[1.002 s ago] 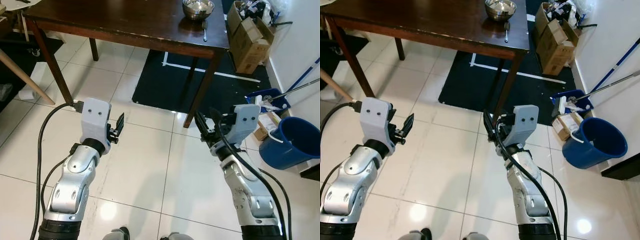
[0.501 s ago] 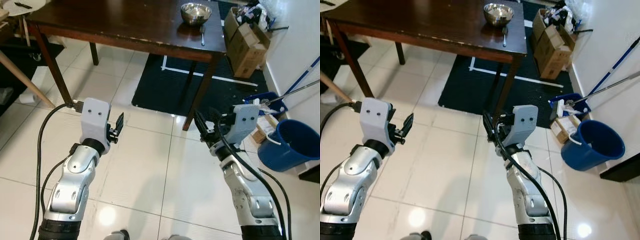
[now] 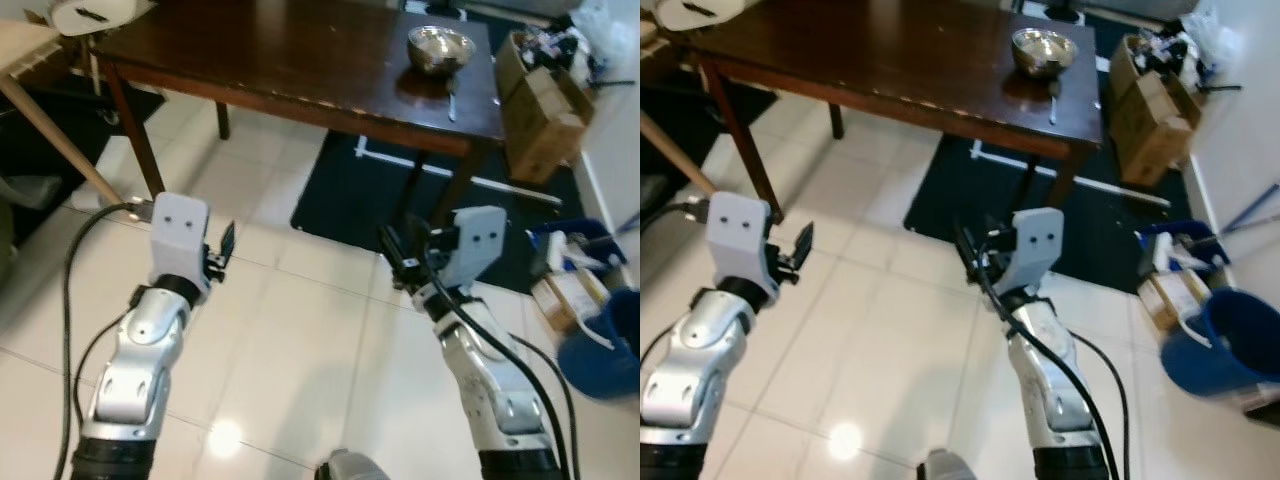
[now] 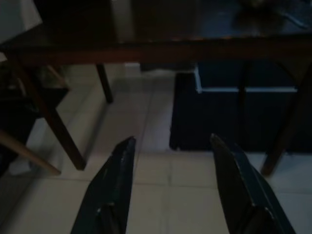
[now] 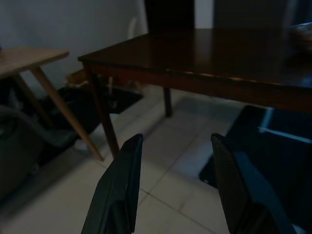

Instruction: Setting the table

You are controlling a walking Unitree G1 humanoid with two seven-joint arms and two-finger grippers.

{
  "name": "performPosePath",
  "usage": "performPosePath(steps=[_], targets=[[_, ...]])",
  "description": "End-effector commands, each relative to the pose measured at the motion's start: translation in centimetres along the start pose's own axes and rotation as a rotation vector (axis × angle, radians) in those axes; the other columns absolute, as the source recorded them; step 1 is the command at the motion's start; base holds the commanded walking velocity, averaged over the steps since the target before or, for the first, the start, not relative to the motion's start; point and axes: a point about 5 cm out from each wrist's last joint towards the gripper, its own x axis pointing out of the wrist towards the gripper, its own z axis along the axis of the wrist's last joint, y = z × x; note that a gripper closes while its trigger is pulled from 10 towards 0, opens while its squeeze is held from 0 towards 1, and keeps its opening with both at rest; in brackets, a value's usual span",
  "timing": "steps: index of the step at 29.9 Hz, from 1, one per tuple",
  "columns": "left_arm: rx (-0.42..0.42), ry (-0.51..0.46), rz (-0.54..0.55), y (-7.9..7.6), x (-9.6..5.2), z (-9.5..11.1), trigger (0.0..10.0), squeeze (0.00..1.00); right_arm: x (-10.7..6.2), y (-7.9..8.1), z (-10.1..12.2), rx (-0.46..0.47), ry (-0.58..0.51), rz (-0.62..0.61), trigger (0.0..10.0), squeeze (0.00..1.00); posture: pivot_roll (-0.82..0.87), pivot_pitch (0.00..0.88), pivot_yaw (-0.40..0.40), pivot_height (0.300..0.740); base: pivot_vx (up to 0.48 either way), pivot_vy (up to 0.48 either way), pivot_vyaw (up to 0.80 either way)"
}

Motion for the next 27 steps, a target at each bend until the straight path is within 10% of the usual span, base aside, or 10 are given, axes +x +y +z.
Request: performPosePath(steps=[1, 27], targets=[[0.016, 0.009, 0.004, 0.26, -0.08, -0.19, 10.0, 0.00, -0.15, 0.07, -0.15, 0.002, 0.007, 0.003, 10.0, 0.00, -0.12, 0.040, -0.001, 0.740, 0.480, 0.000, 0.79], [0.019, 0.010, 0.009, 0.29, -0.09, -0.16, 10.0, 0.00, -0.31, 0.93, -0.27, 0.061, 0.015, 0.083, 10.0, 0.00, -0.12, 0.052, 0.001, 0.740, 0.402, 0.000, 0.79]])
